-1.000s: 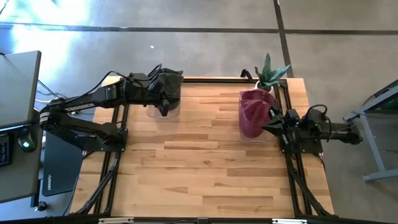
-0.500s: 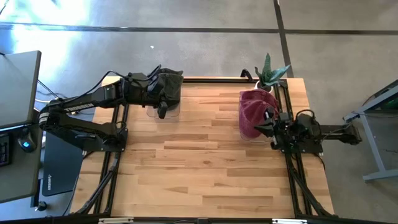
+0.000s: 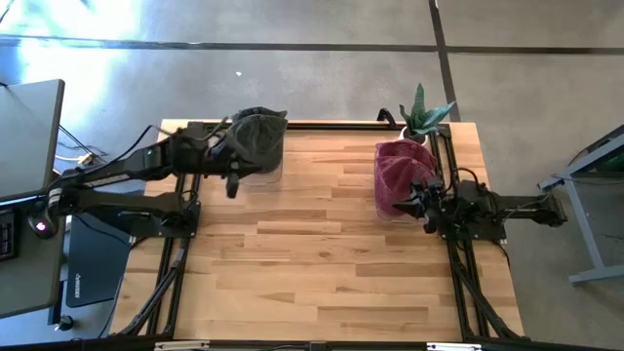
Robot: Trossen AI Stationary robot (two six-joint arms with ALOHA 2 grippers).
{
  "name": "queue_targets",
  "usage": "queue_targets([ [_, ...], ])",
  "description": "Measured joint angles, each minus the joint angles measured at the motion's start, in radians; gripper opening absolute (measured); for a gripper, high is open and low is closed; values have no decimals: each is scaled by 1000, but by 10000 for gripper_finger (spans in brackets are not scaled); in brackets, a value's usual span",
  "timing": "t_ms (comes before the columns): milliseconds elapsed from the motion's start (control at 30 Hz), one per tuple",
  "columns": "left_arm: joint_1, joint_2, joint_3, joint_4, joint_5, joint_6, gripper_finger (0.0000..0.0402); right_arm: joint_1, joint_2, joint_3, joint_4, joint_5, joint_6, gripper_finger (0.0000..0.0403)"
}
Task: Pick & Place hat
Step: Return to Home Position
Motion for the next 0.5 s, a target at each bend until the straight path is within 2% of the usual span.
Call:
queue_targets([
  [200, 0, -186, -140, 30, 2, -76, 0, 0, 2, 0, -3, -25, -89, 6],
  [333, 0, -263, -152, -20, 0, -68, 0, 0, 20, 0, -6, -14, -141, 6],
  [500, 0, -332, -152, -67, 11, -67, 0, 0, 54, 0, -12, 56, -320, 2],
])
